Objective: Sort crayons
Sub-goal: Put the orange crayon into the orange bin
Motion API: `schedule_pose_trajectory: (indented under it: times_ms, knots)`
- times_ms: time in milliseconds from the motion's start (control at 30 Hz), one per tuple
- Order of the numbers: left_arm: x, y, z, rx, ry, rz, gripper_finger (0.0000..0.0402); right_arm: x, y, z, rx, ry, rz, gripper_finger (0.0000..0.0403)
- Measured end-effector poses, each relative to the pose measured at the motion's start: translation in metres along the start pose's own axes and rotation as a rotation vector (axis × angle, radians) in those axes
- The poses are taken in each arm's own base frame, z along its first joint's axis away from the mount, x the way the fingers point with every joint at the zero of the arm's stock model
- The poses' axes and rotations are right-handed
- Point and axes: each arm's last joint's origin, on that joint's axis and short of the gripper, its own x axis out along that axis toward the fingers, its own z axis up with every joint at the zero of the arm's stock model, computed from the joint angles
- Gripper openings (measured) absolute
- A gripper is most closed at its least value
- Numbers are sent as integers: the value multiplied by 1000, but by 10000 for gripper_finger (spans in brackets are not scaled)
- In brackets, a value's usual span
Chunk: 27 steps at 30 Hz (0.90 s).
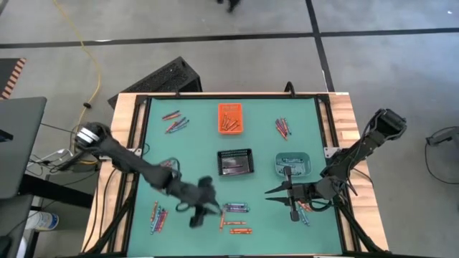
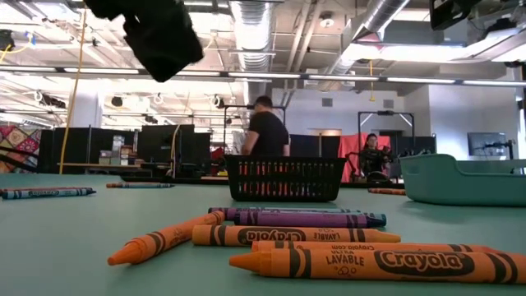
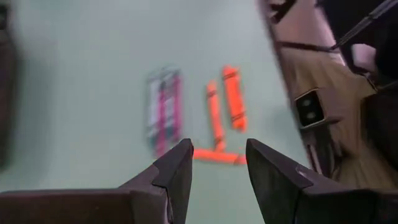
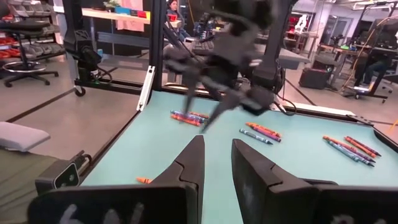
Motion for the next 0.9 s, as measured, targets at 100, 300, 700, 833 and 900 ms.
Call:
schedule_pose_trajectory:
  times_ms: [100,300,700,833,900]
  knots:
    - [24,-18,1,25,-49,-68,138,0,0,0,1,-3,1,81]
    - [73,-37,14,119,48,-59,138,0,0,1,4,-6,0,81]
    - [120,-28,-1,254,244,204,138,0,0,0,2,-2,2,81]
    - [125,-23,-13,234,290,221,138,0,0,0,2,-2,2,81]
    - [125,-24,-13,229,281,215,138,0,0,0,2,-3,3,81]
